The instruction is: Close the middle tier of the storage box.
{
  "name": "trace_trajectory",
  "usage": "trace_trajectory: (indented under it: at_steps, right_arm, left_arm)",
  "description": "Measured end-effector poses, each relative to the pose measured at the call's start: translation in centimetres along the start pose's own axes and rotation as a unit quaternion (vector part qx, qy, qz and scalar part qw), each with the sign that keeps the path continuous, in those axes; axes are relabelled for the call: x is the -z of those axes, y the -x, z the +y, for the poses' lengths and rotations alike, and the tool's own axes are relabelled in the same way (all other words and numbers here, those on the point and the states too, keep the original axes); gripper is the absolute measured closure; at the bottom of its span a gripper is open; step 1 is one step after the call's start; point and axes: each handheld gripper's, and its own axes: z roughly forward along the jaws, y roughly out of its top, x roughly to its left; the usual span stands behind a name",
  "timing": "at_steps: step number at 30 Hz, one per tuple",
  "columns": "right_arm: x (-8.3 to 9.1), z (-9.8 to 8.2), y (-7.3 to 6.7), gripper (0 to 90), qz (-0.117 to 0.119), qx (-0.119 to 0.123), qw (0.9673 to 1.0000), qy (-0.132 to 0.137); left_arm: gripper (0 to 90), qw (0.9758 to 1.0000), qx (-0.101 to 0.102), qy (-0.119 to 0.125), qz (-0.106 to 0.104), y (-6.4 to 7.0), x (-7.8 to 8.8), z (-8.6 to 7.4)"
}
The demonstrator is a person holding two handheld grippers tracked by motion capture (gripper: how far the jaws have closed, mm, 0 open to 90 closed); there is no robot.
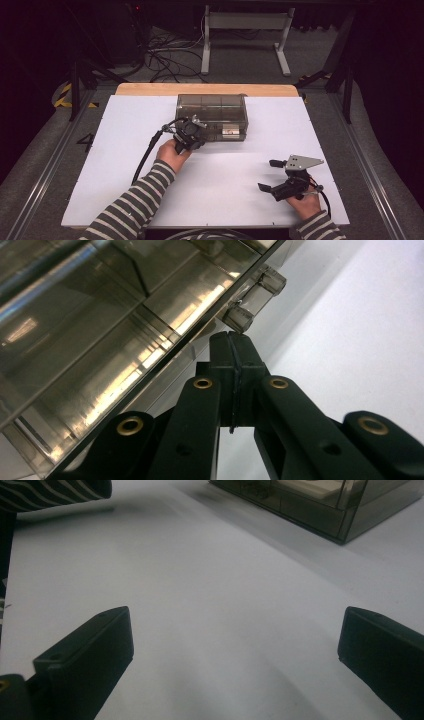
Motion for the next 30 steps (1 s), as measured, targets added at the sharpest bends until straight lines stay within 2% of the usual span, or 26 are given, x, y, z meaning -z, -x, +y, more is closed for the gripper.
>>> trace_trajectory:
  at_steps: [6,10,19,24,30]
  right_arm:
    - [0.0,0.0,0.0,2.0,0.0,0.0,1.0,0.0]
    - [0.0,0.0,-0.01,2.0,0.0,0.0,1.0,0.0]
    - [-0.01,0.0,-0.02,2.0,0.0,0.0,1.0,0.0]
    - [0.0,0.0,0.0,2.0,0.0,0.0,1.0,0.0]
    - [-0.01,0.01,0.05,2.0,0.0,-0.001,1.0,0.001]
  left_arm:
    - [90.0,0.9998,0.017,0.012,0.001,-0.49,-0.13,0.0]
    - [90.0,0.9991,0.032,0.029,-0.003,-0.81,0.04,0.02]
    - [90.0,0.9982,0.038,0.045,0.012,-0.89,-0.14,0.2]
    - [90.0,0.9982,0.026,0.045,0.028,-0.5,-0.2,0.2]
    - [90.0,0.9983,0.028,0.043,0.027,-0.51,-0.17,0.23]
